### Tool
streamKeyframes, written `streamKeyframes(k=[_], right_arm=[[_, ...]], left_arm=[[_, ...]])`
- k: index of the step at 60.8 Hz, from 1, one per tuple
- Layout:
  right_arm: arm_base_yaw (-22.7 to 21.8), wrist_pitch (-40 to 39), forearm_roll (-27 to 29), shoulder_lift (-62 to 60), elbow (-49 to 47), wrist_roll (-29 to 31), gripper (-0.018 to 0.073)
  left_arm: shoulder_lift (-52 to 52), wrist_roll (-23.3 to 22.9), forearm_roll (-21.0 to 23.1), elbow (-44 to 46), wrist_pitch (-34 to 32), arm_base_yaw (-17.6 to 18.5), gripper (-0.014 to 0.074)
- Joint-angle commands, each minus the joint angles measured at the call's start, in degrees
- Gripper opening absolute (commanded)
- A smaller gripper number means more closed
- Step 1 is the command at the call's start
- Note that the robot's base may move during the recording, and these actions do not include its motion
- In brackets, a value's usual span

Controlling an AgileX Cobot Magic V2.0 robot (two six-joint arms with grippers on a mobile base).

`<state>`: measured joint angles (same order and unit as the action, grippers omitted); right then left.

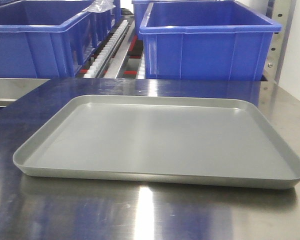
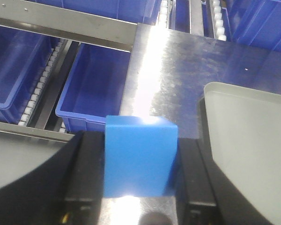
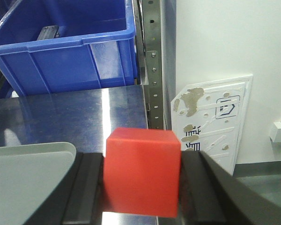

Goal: Sort and place red and blue blocks on shelf

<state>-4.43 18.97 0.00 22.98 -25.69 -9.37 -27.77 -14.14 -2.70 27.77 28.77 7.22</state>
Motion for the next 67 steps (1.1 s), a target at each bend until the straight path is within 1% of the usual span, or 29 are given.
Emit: streamKeyframes(k=[1, 8, 67], right_arm=[[-0.3, -5.7, -0.9, 0.2, -1.5, 0.3, 0.0057], [-0.3, -5.7, -0.9, 0.2, -1.5, 0.3, 0.0057], [-0.3, -5.7, -0.9, 0.2, -1.5, 0.3, 0.0057]], left_arm=[[-0.2, -0.1, -1.5, 1.7, -5.2, -0.1, 0.0122], [-0.2, -0.1, -2.8, 1.7, -5.2, -0.1, 0.0122], [-0.2, -0.1, -2.8, 1.7, -5.2, -0.1, 0.0122]])
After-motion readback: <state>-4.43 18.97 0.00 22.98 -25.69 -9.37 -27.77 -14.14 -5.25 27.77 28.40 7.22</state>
